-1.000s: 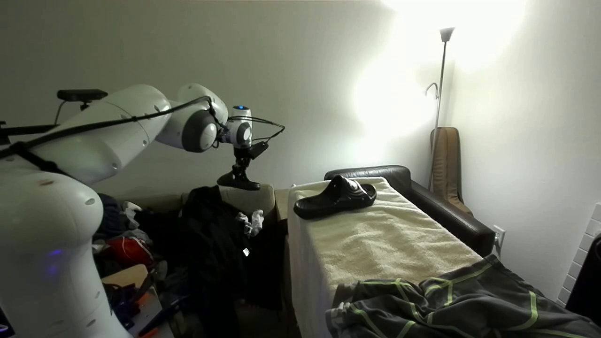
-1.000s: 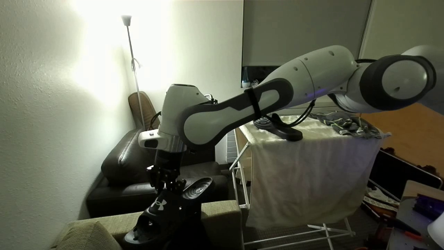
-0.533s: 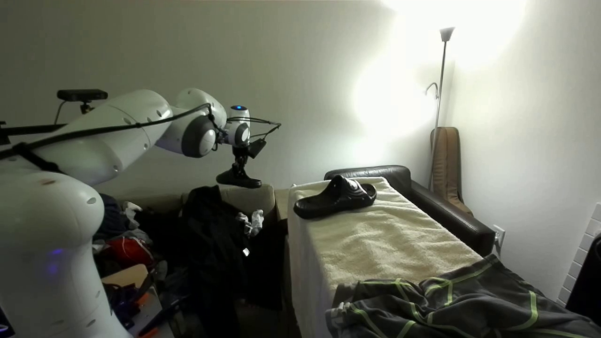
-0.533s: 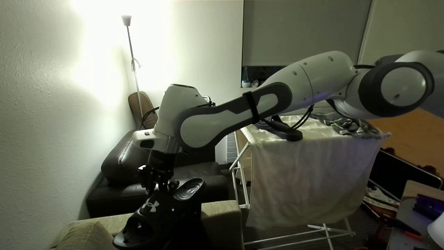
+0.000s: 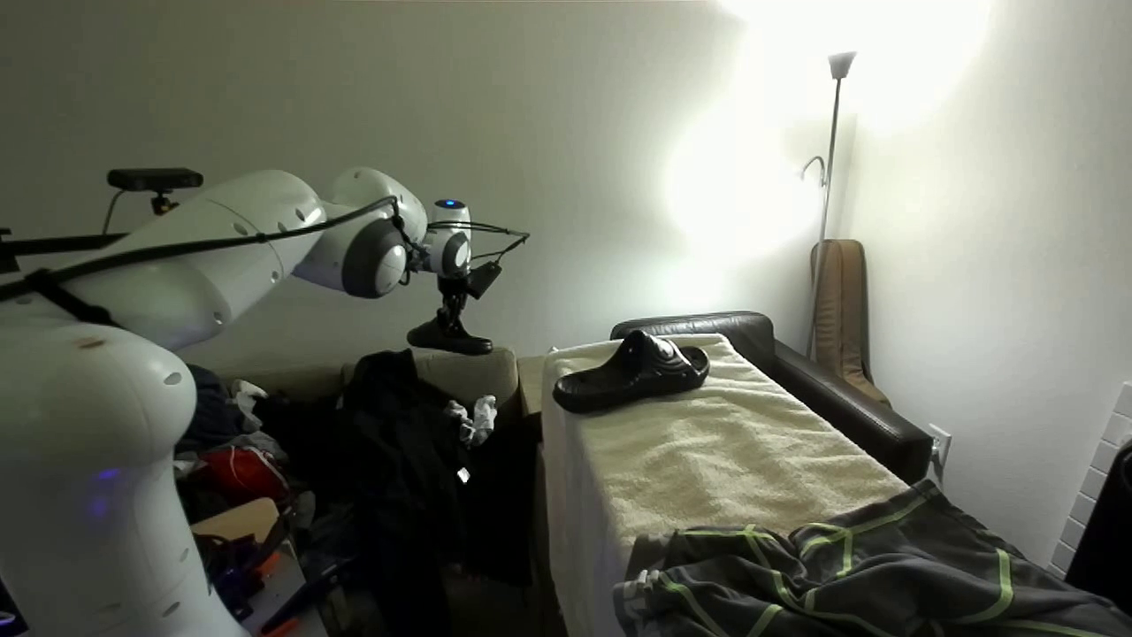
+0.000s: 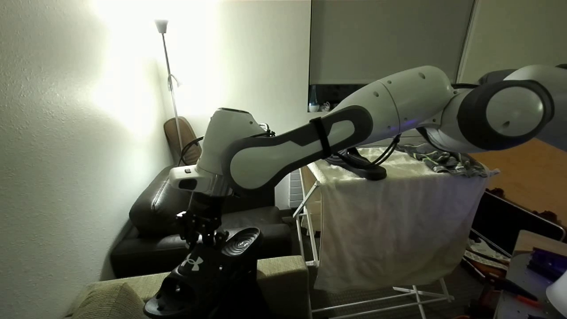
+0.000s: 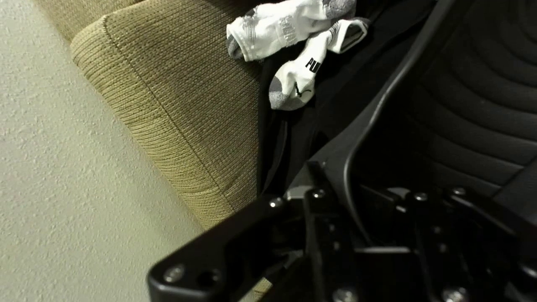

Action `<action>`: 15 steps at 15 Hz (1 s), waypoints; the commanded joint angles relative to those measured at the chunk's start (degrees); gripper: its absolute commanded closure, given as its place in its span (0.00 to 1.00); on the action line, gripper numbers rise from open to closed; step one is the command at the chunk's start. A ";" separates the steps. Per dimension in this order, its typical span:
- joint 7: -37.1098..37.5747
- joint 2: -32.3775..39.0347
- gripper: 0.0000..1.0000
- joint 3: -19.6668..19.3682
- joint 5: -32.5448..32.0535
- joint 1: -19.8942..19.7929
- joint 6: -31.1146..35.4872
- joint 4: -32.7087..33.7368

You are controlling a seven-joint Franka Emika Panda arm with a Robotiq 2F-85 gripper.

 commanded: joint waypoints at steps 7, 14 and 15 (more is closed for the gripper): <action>0.70 0.23 0.47 -0.09 0.29 0.00 -1.06 0.41; 6.25 -2.71 0.03 -3.06 -0.42 -0.37 -3.97 -0.20; 7.26 -3.15 0.01 -3.69 -0.48 -0.38 -4.66 -0.21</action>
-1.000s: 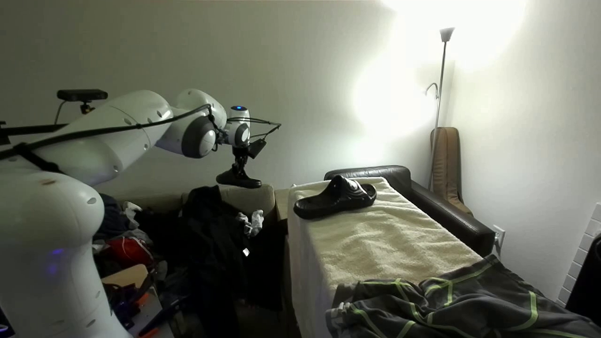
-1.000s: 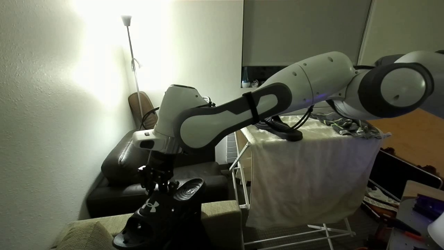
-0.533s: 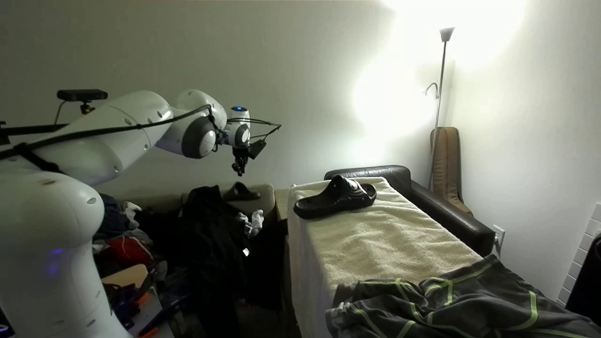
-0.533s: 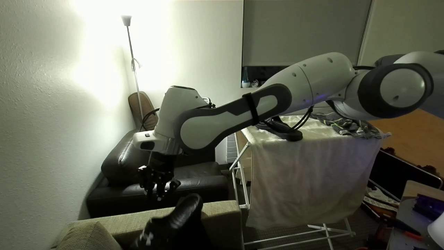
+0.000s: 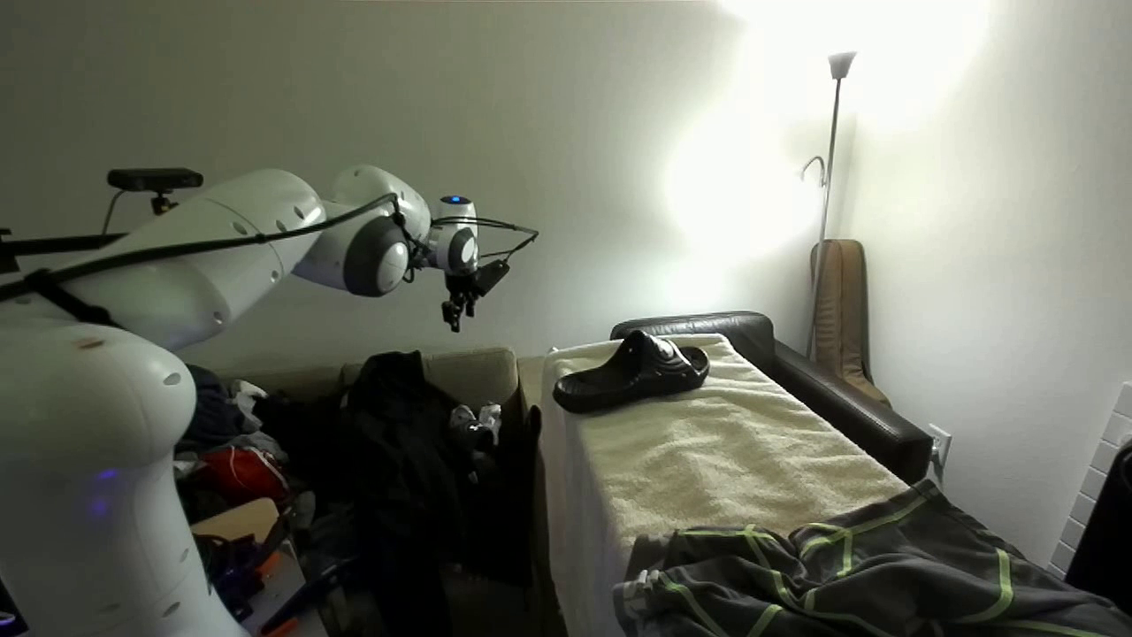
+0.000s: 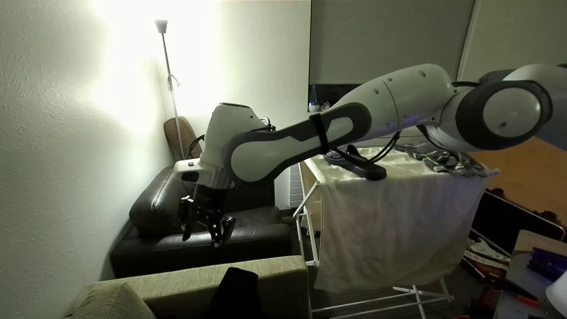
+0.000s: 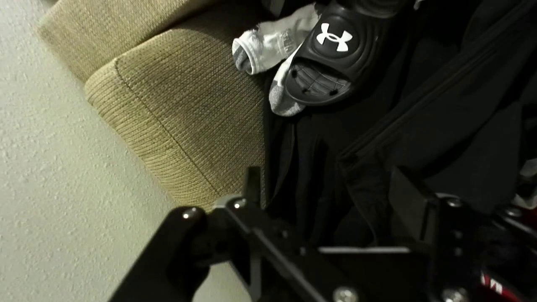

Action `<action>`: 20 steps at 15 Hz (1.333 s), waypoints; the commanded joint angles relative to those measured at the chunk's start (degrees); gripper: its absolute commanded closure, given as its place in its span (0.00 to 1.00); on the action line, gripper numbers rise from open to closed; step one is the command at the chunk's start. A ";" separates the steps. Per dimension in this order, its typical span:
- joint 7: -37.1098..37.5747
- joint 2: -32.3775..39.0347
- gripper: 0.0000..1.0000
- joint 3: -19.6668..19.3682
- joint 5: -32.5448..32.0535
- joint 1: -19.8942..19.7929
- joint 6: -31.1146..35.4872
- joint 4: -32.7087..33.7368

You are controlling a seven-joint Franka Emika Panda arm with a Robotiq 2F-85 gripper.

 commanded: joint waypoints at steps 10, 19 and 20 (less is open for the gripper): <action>11.17 -7.71 0.00 -6.25 -1.03 0.66 -10.87 -4.11; 14.64 -11.76 0.00 -4.23 1.15 1.20 -20.00 -10.39; 15.16 -12.35 0.00 -3.92 1.14 1.28 -20.24 -11.40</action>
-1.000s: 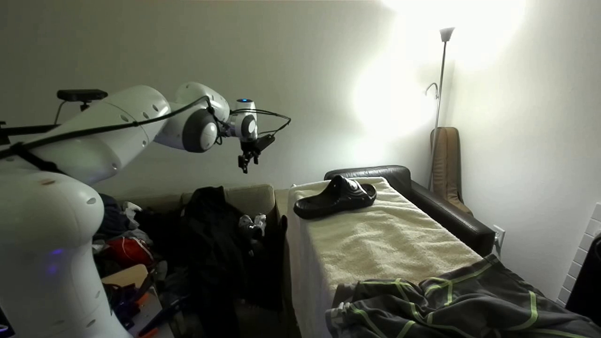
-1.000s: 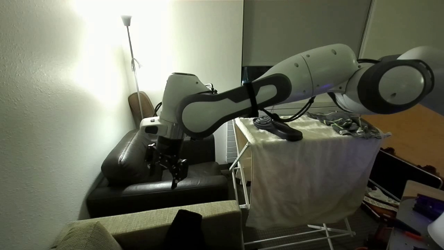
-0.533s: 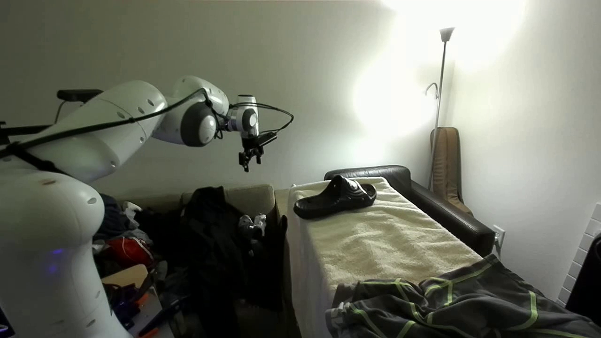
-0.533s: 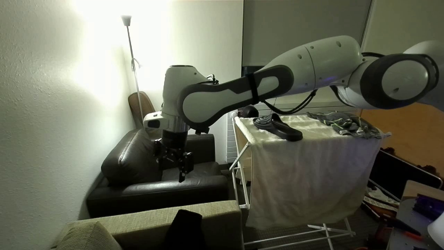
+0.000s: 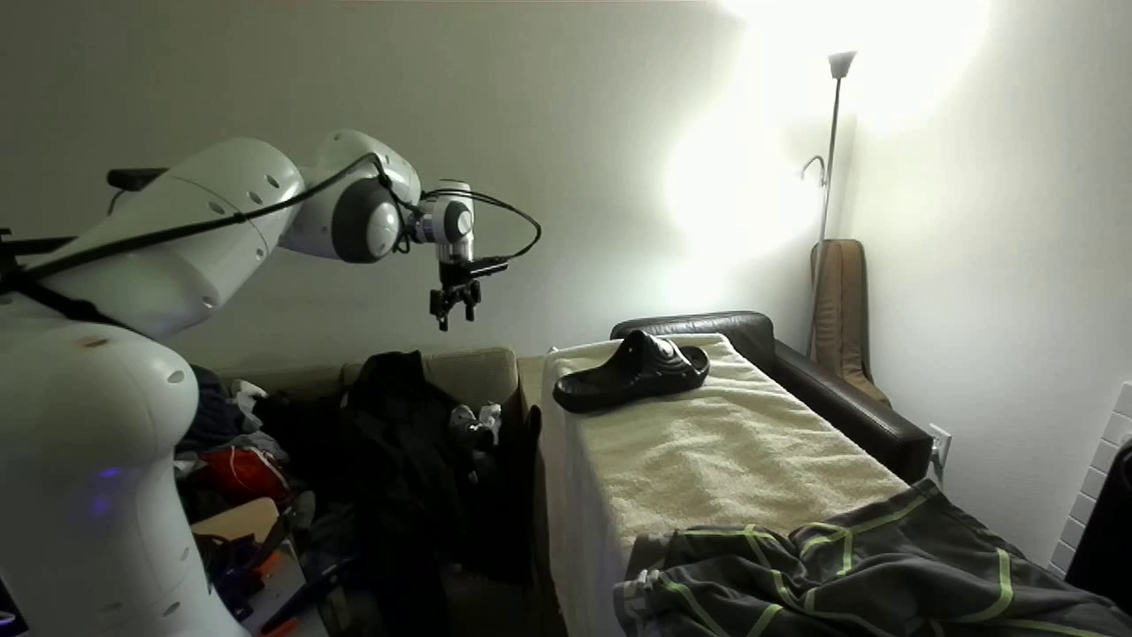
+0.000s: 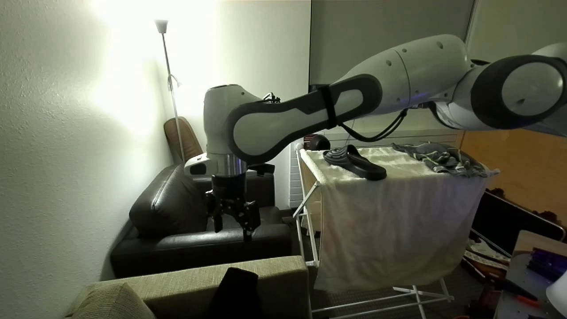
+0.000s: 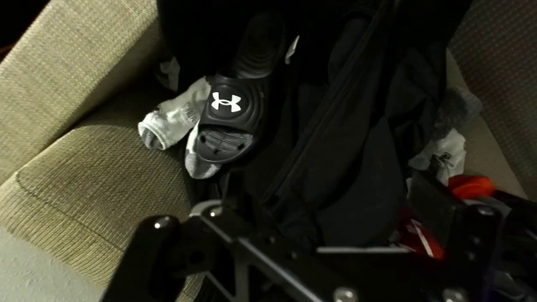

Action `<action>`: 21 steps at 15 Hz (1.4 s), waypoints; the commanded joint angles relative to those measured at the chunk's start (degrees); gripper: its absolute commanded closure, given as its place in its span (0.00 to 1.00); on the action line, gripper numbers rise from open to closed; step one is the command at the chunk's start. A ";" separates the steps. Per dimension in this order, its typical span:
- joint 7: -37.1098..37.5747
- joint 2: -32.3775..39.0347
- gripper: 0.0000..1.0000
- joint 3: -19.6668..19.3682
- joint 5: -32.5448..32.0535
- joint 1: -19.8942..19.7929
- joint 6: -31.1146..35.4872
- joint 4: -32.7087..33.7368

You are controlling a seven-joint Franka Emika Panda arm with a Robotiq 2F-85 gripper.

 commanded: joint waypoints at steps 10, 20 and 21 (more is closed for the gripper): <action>9.88 -14.78 0.00 0.31 -2.52 2.65 8.33 -25.30; 26.30 -17.26 0.00 -0.68 -15.58 12.97 18.39 -36.87; 27.49 -17.52 0.00 -1.00 -16.79 13.26 18.51 -36.78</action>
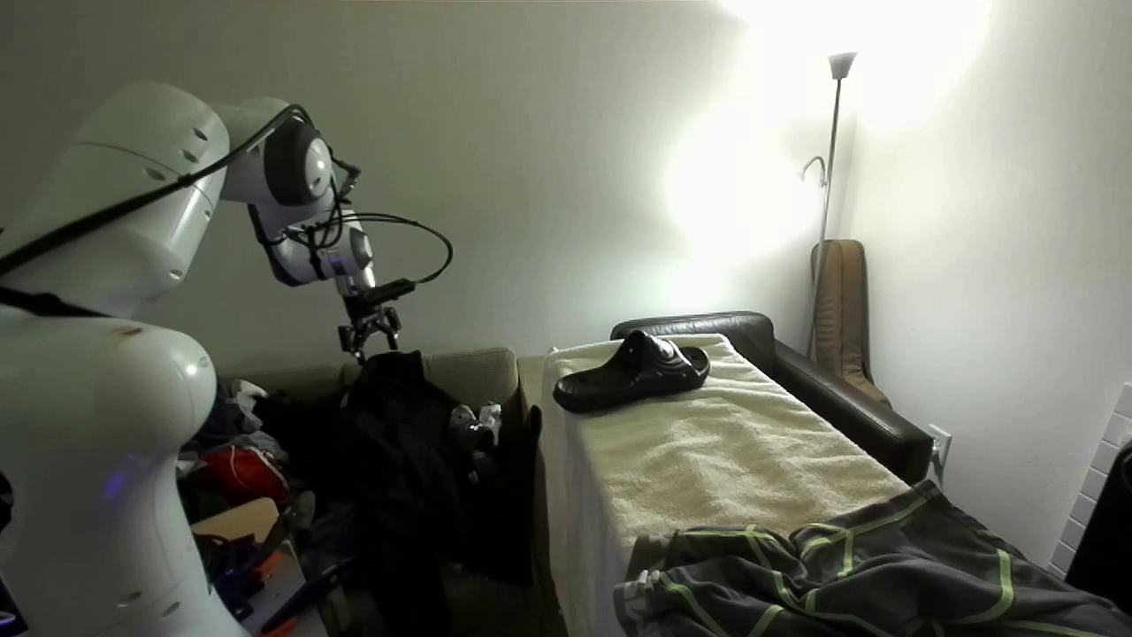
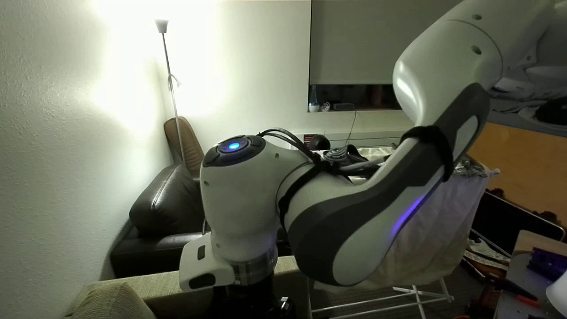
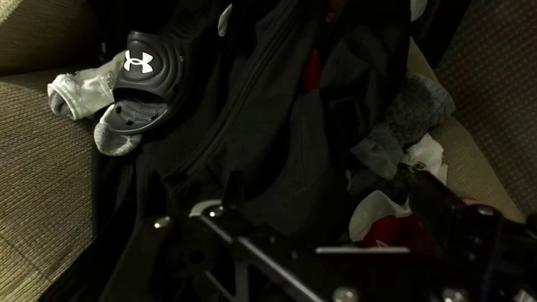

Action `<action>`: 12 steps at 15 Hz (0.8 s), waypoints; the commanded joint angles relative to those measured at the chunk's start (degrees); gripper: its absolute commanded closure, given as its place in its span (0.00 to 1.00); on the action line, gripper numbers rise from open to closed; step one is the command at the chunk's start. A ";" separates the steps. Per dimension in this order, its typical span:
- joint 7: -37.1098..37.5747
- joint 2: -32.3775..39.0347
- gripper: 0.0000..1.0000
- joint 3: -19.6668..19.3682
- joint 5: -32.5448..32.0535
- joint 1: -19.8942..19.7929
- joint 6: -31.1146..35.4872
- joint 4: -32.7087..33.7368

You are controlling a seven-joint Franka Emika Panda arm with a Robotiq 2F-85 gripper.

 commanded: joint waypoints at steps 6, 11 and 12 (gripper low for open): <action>7.08 -5.58 0.00 -1.65 -6.96 0.04 0.96 -3.12; 13.95 -7.75 0.00 -3.03 -8.20 0.09 2.16 -4.84; 16.49 -8.45 0.00 -3.57 -8.86 0.20 2.47 -5.54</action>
